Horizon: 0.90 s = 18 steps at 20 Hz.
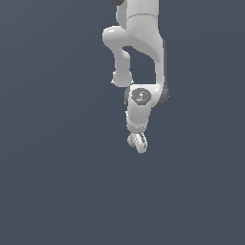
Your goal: Pick up the object and move it to a goal position.
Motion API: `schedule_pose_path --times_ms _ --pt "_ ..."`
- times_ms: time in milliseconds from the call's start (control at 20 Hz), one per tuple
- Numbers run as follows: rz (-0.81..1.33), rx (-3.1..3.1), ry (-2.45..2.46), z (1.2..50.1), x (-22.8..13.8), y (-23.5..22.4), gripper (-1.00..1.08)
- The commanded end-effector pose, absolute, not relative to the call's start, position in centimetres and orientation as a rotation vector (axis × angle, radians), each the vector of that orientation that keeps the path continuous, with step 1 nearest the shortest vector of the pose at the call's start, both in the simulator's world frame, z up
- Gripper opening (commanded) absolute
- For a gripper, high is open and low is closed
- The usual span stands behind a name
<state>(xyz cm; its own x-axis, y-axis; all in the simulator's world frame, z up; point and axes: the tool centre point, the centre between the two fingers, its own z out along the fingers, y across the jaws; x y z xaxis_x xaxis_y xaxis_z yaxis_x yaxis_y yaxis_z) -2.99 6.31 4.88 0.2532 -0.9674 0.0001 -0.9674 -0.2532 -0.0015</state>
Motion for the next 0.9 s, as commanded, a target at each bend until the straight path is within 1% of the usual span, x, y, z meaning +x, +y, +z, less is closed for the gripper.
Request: schedule_pose_path --times_ms 0,450,850 --pt "0.0 -2.487 1.92 4.8 -3.0 6.3 -1.0" --pt "-0.002 -2.486 1.919 5.3 -2.8 6.3 -1.0" --pt "-0.002 -2.486 1.92 8.3 -1.0 6.0 -1.0"
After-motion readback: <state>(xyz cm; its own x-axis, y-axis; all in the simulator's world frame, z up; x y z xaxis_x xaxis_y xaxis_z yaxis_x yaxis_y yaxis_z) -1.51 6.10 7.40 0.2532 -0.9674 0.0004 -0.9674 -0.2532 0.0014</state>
